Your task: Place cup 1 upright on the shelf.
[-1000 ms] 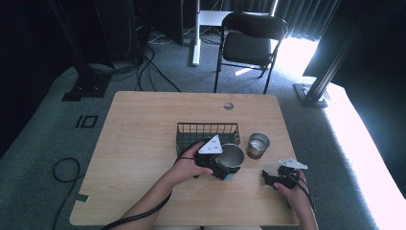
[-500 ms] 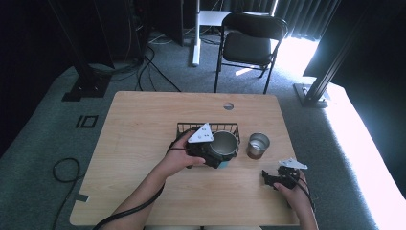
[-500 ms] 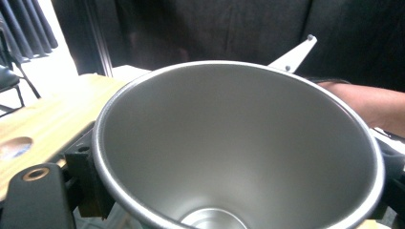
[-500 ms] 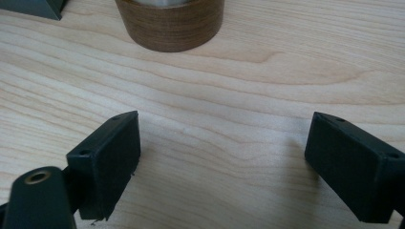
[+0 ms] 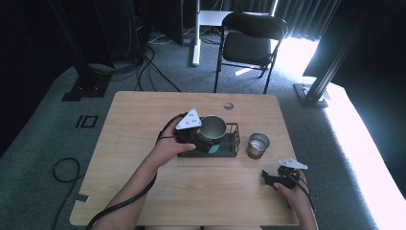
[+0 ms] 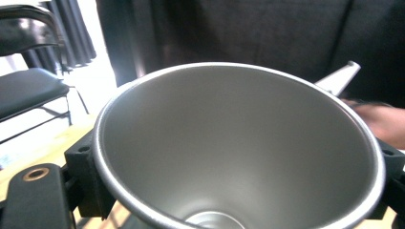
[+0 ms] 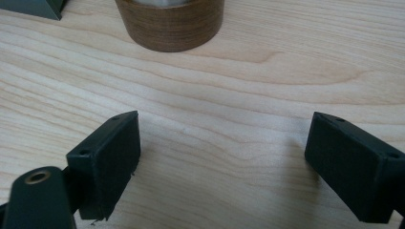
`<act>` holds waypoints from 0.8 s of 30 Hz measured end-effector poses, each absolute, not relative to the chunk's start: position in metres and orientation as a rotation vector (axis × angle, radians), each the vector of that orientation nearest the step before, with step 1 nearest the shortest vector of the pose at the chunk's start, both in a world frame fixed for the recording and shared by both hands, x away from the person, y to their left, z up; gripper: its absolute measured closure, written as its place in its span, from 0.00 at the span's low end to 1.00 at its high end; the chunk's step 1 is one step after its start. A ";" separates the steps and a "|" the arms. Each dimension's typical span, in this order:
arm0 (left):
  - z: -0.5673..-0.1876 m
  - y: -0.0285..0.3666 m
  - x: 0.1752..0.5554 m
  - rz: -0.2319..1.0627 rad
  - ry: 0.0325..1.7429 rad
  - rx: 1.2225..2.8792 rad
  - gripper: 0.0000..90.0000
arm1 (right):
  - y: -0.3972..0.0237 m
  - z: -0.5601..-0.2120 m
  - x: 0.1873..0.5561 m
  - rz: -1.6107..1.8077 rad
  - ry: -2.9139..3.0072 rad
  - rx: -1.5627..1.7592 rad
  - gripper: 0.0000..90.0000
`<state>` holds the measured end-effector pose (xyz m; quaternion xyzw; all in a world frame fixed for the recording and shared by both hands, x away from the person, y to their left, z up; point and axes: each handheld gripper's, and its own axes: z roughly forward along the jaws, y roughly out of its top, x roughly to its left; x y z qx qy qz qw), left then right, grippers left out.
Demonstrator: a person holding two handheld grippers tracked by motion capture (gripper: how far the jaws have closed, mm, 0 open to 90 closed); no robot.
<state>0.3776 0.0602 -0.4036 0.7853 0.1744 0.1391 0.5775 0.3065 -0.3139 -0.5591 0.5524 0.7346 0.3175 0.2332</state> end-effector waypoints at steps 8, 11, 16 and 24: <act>-0.404 0.082 0.394 0.392 0.492 1.797 0.15 | -0.314 -0.559 0.306 0.872 2.017 1.516 0.13; -0.405 0.090 0.401 0.416 0.520 1.782 0.15 | -0.314 -0.559 0.306 0.872 2.017 1.517 0.13; -0.411 0.101 0.412 0.442 0.569 1.764 0.15 | -0.314 -0.559 0.306 0.871 2.018 1.518 0.13; -0.431 0.104 0.424 0.449 0.611 1.768 0.15 | -0.314 -0.559 0.306 0.872 2.018 1.518 0.13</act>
